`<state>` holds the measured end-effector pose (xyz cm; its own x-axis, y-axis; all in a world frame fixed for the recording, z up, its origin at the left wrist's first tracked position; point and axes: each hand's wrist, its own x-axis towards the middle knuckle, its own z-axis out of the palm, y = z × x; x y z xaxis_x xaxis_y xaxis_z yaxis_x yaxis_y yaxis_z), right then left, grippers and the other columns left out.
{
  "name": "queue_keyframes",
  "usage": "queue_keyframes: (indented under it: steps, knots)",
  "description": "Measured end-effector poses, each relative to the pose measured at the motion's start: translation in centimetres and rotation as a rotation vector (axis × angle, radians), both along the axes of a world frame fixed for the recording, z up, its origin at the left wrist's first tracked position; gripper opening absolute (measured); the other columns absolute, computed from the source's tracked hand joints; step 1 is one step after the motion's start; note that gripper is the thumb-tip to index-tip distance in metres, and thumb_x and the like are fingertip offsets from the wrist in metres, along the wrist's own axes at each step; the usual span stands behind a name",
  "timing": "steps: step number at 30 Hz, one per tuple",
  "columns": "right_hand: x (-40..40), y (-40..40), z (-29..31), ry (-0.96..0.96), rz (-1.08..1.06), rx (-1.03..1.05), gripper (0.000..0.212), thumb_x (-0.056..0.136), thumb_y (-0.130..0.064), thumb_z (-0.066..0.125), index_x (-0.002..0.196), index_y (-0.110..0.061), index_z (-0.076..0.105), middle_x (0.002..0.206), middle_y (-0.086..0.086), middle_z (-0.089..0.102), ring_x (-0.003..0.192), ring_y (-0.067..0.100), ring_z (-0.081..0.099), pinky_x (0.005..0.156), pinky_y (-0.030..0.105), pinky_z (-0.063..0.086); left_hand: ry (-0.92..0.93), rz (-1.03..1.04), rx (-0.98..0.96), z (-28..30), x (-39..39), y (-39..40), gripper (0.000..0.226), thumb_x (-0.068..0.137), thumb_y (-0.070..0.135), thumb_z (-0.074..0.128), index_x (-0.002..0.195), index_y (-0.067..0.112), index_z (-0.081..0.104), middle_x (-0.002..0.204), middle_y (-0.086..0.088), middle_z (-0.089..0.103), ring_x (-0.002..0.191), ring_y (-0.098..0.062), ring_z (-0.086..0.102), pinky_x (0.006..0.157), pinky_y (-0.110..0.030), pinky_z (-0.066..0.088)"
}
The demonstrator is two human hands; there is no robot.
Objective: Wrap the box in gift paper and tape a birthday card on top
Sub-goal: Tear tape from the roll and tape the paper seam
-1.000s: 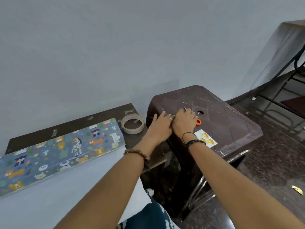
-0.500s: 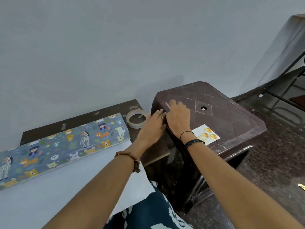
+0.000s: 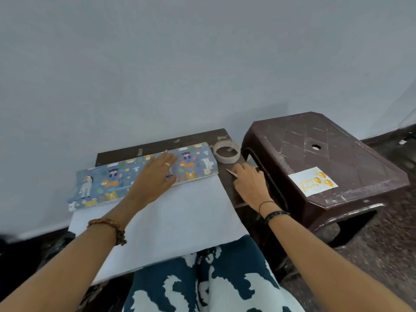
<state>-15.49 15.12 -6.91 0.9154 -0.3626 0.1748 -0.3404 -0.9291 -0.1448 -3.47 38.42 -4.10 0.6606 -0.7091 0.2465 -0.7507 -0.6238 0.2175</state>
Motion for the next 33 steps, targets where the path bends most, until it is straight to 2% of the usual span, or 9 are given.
queue_keyframes:
  steps: [4,8,12,16,19,21,23,27,33]
  knots:
    - [1.3,1.2,1.5,-0.176,0.038,0.066,0.021,0.088,-0.009,0.048,0.106,-0.009,0.058,0.105,0.009,0.058,0.095,0.03,0.056,0.076,0.039,0.041,-0.16,-0.122,0.101,-0.9,-1.7,4.5,0.042,0.085,0.015,0.035,0.111,0.007,0.068,0.116,-0.011,0.066,0.106,-0.027,0.064,0.096,-0.03,0.043]
    - [4.6,6.0,3.0,-0.291,0.41,0.046,0.02,0.082,0.003,0.056,0.098,-0.003,0.067,0.094,0.015,0.066,0.081,0.035,0.063,0.066,0.042,0.053,-0.152,-0.257,0.19,-3.5,-4.6,6.3,0.045,0.082,0.016,0.035,0.109,0.019,0.071,0.114,0.004,0.068,0.096,-0.011,0.068,0.08,-0.021,0.052]
    - [7.9,11.7,3.5,-0.211,0.727,-0.017,0.032,0.086,0.003,0.057,0.117,0.001,0.06,0.12,0.019,0.061,0.105,0.032,0.062,0.082,0.04,0.053,0.014,-0.119,0.086,-4.8,-4.3,6.7,0.046,0.099,0.029,0.025,0.128,0.015,0.057,0.134,-0.001,0.055,0.119,-0.016,0.056,0.102,-0.023,0.031]
    - [9.7,14.6,2.7,0.1,0.773,-0.12,0.045,0.102,-0.024,0.033,0.145,-0.011,0.028,0.154,0.007,0.024,0.141,0.021,0.023,0.113,0.042,0.02,0.046,-0.125,0.086,-6.0,-4.3,6.8,0.051,0.096,0.027,0.019,0.138,0.014,0.046,0.144,-0.002,0.043,0.133,-0.015,0.039,0.113,-0.033,0.02]
    - [9.2,15.0,0.8,0.12,0.724,-0.199,0.051,0.102,-0.035,0.02,0.148,-0.015,0.018,0.156,0.004,0.018,0.143,0.023,0.016,0.116,0.043,0.005,0.031,-0.13,-0.01,-5.9,-4.4,6.6,0.045,0.096,0.025,0.026,0.118,0.01,0.061,0.126,-0.006,0.059,0.119,-0.011,0.042,0.106,-0.032,0.036]
    - [8.7,15.2,0.1,0.089,0.708,-0.193,0.06,0.096,-0.042,0.005,0.148,-0.015,0.02,0.155,0.006,0.021,0.143,0.025,0.018,0.116,0.044,0.004,-0.023,-0.135,-0.06,-5.9,-4.2,6.8,0.035,0.094,0.02,0.035,0.101,0.008,0.067,0.107,-0.008,0.066,0.106,-0.012,0.044,0.098,-0.028,0.039]
    - [8.6,15.3,0.1,0.081,0.712,-0.183,0.07,0.09,-0.044,-0.004,0.148,-0.016,0.02,0.155,0.005,0.022,0.143,0.025,0.019,0.116,0.043,0.004,-0.038,-0.14,-0.051,-6.1,-4.0,6.9,0.034,0.094,0.019,0.036,0.1,0.009,0.068,0.107,-0.007,0.066,0.109,-0.015,0.049,0.1,-0.032,0.041]
    - [9.3,15.1,0.5,0.093,0.721,-0.174,0.05,0.103,-0.034,0.017,0.149,-0.016,0.014,0.157,0.003,0.015,0.145,0.022,0.012,0.116,0.041,0.0,-0.079,-0.111,0.077,-6.8,-3.8,7.1,0.042,0.096,0.025,0.028,0.122,0.018,0.061,0.128,0.001,0.059,0.124,-0.014,0.05,0.11,-0.044,0.031]
    - [10.2,15.2,0.7,0.151,0.709,-0.23,0.05,0.103,-0.029,0.024,0.149,-0.018,0.01,0.157,0.002,0.011,0.145,0.021,0.01,0.117,0.042,0.003,-0.025,-0.121,0.11,-6.9,-3.8,7.1,0.049,0.097,0.032,0.018,0.138,0.023,0.045,0.146,0.004,0.041,0.138,-0.011,0.031,0.116,-0.039,0.01]
